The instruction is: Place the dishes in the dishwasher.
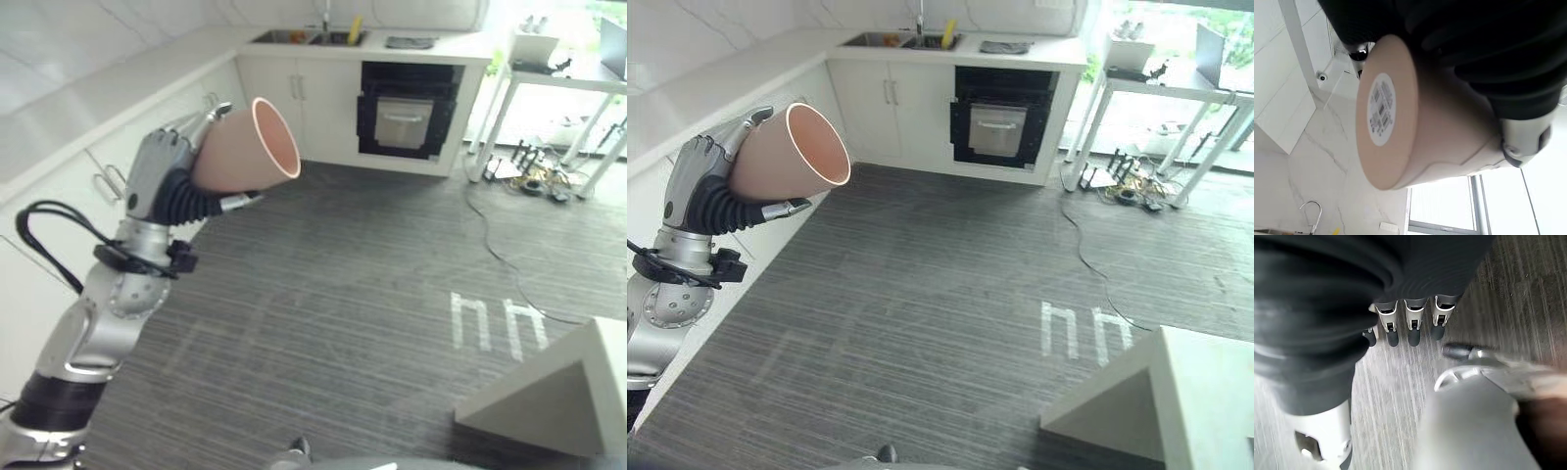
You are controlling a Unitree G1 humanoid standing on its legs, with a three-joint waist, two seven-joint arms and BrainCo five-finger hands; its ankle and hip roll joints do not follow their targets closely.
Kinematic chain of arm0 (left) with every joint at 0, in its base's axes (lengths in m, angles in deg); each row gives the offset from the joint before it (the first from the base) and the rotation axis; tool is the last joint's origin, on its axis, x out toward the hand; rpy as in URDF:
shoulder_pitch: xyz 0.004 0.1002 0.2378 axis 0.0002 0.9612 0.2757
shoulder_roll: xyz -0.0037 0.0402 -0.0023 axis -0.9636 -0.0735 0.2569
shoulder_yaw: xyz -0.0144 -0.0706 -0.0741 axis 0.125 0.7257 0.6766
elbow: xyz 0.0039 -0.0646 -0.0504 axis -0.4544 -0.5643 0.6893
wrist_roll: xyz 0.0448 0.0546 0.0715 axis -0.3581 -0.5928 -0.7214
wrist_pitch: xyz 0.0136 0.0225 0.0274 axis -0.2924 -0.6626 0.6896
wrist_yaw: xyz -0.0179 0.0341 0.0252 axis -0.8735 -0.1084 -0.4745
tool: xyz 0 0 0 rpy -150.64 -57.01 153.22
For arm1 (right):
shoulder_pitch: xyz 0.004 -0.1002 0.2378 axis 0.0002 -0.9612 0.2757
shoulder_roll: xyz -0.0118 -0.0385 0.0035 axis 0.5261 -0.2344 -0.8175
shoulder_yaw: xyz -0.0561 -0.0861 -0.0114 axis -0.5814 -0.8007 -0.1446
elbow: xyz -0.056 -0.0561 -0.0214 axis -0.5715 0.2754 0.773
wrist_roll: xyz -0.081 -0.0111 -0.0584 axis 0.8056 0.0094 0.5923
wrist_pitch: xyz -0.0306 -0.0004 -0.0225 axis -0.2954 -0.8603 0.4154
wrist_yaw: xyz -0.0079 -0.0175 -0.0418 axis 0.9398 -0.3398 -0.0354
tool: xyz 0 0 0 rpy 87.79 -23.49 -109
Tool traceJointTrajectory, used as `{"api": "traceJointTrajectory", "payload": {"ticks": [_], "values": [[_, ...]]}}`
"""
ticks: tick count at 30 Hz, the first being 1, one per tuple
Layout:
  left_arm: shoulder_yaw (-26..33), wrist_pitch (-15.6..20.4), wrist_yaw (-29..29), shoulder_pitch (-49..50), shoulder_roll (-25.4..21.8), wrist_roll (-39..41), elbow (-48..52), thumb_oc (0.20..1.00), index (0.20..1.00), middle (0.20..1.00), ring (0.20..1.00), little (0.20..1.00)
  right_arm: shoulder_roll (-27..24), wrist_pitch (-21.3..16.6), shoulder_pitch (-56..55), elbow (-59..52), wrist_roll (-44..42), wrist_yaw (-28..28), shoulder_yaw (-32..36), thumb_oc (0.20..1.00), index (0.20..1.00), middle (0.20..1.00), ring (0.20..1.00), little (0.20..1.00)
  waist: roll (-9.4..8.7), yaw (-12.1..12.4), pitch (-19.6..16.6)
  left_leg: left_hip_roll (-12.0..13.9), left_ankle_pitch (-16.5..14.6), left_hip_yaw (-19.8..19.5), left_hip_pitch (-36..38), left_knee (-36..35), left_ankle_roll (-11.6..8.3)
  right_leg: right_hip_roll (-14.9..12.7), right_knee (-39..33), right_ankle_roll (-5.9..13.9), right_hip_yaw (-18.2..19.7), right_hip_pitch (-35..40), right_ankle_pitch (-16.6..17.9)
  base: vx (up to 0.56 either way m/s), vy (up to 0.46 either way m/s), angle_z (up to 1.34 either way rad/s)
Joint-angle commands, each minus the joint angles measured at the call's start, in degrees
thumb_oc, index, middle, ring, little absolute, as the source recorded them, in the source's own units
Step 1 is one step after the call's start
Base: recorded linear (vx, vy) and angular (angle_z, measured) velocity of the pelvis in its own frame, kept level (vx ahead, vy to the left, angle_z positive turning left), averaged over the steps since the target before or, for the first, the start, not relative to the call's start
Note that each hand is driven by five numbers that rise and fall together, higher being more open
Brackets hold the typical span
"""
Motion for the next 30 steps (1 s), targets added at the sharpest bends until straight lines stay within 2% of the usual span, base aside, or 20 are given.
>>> {"api": "traceJointTrajectory", "payload": {"ticks": [1,8,15,16,18,21,23,27,30], "values": [[3.7,-0.3,0.1,-2.3,-0.6,2.9,-1.8,0.200,0.200,0.200,0.200,0.200,-0.5,-2.0,3.1,1.2,3.1,-1.2,0.1,1.000,1.000,1.000,1.000,1.000,2.03,0.8,-0.5,4.7,-3.1,0.2,4.2,0.5,-5.86,2.3,-1.5,1.68,2.5,-4.7,5.4,0.03,0.074,0.19],[5.3,0.2,-0.6,-0.1,-0.2,2.1,-1.7,0.200,0.200,0.200,0.200,0.200,-0.5,-2.2,2.8,0.5,5.4,-1.7,-1.1,1.000,1.000,1.000,1.000,1.000,1.27,1.8,-0.9,3.8,-3.9,-0.2,4.1,0.5,-5.07,1.1,-3.0,2.72,2.7,-4.5,6.8,0.03,0.036,0.04],[6.0,2.6,-2.0,0.5,-0.8,2.8,-1.5,0.200,0.200,0.200,0.200,0.200,-0.4,-1.3,3.5,-2.3,4.5,-3.0,-1.8,1.000,1.000,1.000,1.000,1.000,0.98,2.2,-0.9,3.3,-4.5,-0.4,4.1,0.5,-4.37,0.9,-2.4,2.93,3.6,-5.0,6.5,0.01,0.000,0.05],[-3.8,-1.0,-0.5,-4.5,5.9,6.3,-11.4,0.200,0.200,0.200,0.200,0.200,-2.6,0.2,4.0,0.2,-4.4,-3.2,0.5,1.000,1.000,1.000,1.000,1.000,0.83,-3.5,1.1,4.1,-4.3,2.4,6.3,1.5,-4.95,7.5,-0.9,-1.01,9.7,-6.4,4.2,0.00,0.000,0.00],[-4.4,-2.5,1.0,-5.5,6.8,6.2,-12.0,0.200,0.200,0.200,0.200,0.200,-1.4,-1.3,3.5,0.6,-4.2,-3.5,0.8,1.000,1.000,1.000,1.000,1.000,1.32,-4.5,0.6,4.9,-3.5,4.4,6.2,0.5,-5.68,7.7,-2.5,-0.86,9.3,-6.3,4.8,0.00,-0.022,0.15],[-5.0,-3.3,1.8,-6.7,6.6,6.8,-13.3,0.200,0.200,0.200,0.200,0.200,-0.4,-3.1,2.7,0.5,-3.7,-3.1,0.5,1.000,1.000,1.000,1.000,1.000,1.29,-5.0,0.3,5.3,-3.7,4.3,6.2,0.5,-6.07,7.8,-4.4,-0.53,9.3,-5.7,5.5,0.05,-0.058,-0.03],[-5.2,-2.9,0.8,-7.1,6.7,6.3,-13.7,0.200,0.200,0.200,0.200,0.200,-0.1,-1.2,2.7,1.2,-4.6,-2.1,0.8,1.000,1.000,1.000,1.000,1.000,1.33,-5.0,0.0,5.2,-4.0,4.2,6.3,0.5,-6.31,7.9,-5.2,-0.42,9.6,-5.7,5.6,0.08,-0.075,-0.04],[-5.9,-3.0,-0.8,-7.5,6.6,6.2,-12.9,0.200,0.200,0.200,0.200,0.200,-0.4,-2.6,2.9,1.9,-3.3,-2.2,1.5,1.000,1.000,1.000,1.000,1.000,1.47,-5.0,-0.2,5.7,-4.0,4.7,6.5,1.0,-6.60,8.1,-4.9,-0.68,9.3,-5.6,5.3,0.08,-0.085,-0.02],[-5.8,-3.3,-1.4,-7.1,6.7,6.3,-11.7,0.200,0.200,0.200,0.200,0.200,-0.7,-2.7,3.8,1.3,-2.1,-0.5,1.0,1.000,1.000,1.000,1.000,1.000,1.47,-4.4,0.2,5.5,-4.3,3.3,6.0,2.4,-6.55,8.4,-4.4,-1.27,9.9,-5.8,4.8,0.05,-0.078,0.01]]}}
